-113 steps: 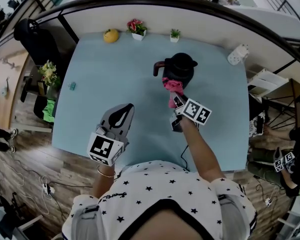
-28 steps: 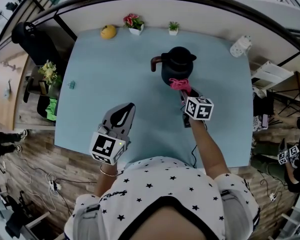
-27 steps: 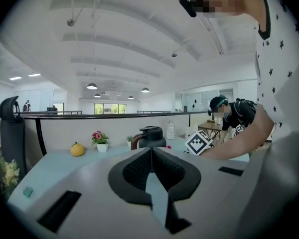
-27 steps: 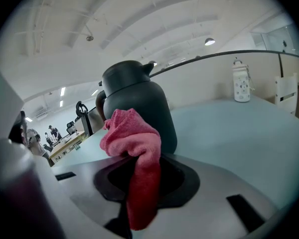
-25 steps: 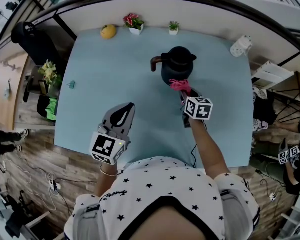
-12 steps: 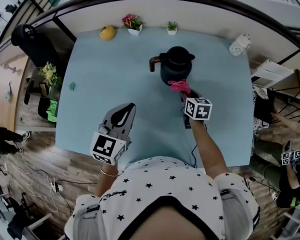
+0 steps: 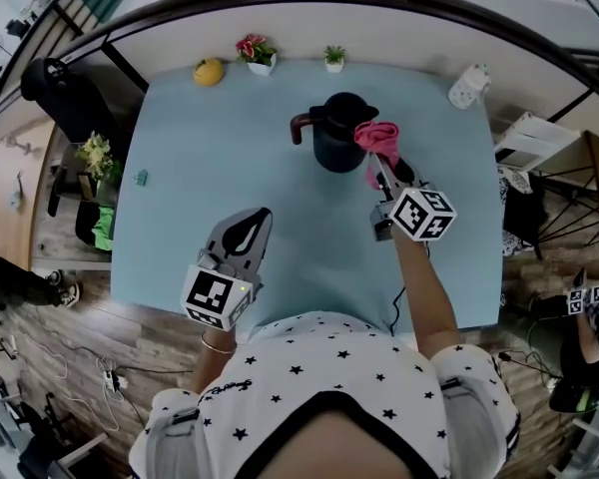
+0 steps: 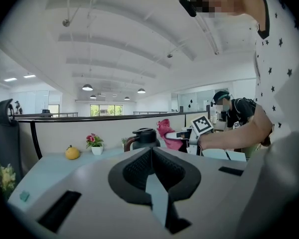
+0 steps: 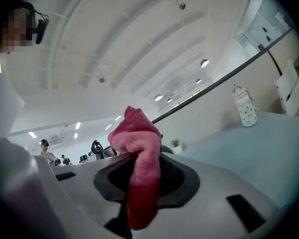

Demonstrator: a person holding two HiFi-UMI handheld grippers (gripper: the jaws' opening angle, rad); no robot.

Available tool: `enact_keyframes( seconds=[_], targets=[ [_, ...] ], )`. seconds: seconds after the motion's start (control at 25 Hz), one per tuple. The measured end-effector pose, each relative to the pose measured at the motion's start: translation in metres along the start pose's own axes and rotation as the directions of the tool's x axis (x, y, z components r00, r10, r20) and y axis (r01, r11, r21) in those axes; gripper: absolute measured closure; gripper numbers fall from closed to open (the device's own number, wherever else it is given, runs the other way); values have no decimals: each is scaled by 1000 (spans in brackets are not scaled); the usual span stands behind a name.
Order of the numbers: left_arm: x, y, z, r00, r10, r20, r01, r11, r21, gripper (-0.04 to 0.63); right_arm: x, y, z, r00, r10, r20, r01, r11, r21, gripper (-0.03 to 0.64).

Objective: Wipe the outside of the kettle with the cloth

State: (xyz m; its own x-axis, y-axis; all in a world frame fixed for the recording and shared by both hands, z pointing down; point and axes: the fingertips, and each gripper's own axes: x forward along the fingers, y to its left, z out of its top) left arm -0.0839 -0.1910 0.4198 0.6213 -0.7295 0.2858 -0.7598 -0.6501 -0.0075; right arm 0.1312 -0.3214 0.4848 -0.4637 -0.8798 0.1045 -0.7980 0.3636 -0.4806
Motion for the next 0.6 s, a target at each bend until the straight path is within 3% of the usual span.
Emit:
enact_keyframes(
  seconds=[0.36,0.6],
  targets=[
    [-8,11,-4,999,44,-9,-44,999,-12,566,27,-17,-12,992,-98,-76,96,995,-20,518],
    [-1,8,-6,1000,27,-15,-28,999,-18,565,22,-33,-24,983,-147,-114,143,989,-47,520]
  ],
)
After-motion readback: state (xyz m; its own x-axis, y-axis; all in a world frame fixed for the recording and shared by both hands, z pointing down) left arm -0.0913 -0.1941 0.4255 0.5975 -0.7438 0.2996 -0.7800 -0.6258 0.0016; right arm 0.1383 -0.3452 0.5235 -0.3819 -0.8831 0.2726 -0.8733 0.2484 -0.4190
